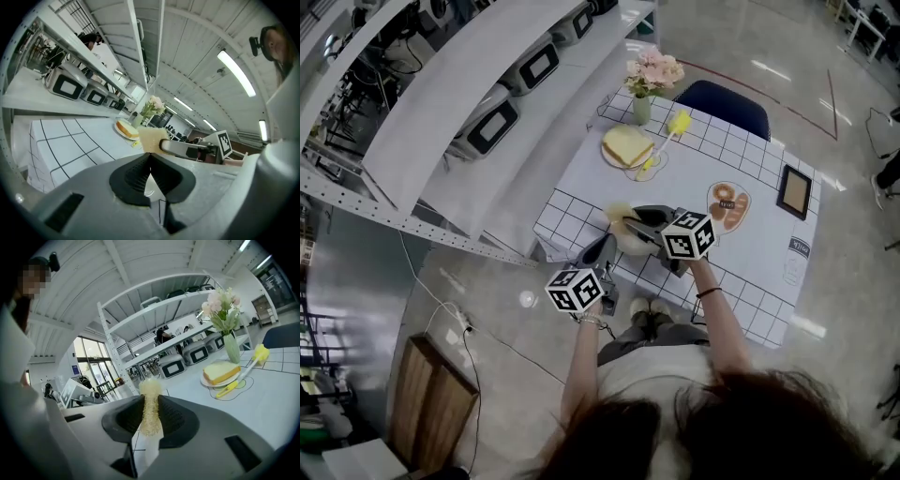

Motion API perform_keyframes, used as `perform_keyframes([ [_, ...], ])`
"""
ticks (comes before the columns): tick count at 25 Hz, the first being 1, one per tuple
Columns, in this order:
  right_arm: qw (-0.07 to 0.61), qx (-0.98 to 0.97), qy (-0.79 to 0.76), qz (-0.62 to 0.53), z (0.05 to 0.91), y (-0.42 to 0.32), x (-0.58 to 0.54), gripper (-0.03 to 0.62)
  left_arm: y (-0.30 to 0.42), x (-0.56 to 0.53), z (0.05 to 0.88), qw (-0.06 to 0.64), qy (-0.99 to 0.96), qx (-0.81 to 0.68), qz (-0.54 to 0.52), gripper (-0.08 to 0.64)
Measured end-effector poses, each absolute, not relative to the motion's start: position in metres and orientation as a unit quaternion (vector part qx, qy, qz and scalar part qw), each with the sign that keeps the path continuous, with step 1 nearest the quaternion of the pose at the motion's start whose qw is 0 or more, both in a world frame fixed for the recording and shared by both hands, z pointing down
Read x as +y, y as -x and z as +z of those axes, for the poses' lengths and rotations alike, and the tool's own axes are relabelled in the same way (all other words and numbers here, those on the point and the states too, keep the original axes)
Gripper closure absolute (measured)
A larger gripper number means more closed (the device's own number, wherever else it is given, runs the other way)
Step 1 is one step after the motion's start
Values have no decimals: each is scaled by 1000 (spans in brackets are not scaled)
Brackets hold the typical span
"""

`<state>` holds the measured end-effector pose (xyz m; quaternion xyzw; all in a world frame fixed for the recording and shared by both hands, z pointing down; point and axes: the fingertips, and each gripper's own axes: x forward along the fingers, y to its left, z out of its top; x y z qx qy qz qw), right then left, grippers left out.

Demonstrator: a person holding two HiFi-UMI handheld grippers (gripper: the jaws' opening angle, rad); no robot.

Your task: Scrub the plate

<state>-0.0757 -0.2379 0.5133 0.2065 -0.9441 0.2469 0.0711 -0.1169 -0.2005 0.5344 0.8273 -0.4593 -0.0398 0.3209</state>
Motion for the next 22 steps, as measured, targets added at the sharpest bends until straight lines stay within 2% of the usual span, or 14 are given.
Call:
perform_keyframes([
  [8,20,-949,-233,212,494,66,-229,512,128,-199,507,232,-840,-490,-24,549],
  [22,37,-955,-239,171,491,68,-226,512,132,-209,495,185,-851,-490,-24,549],
])
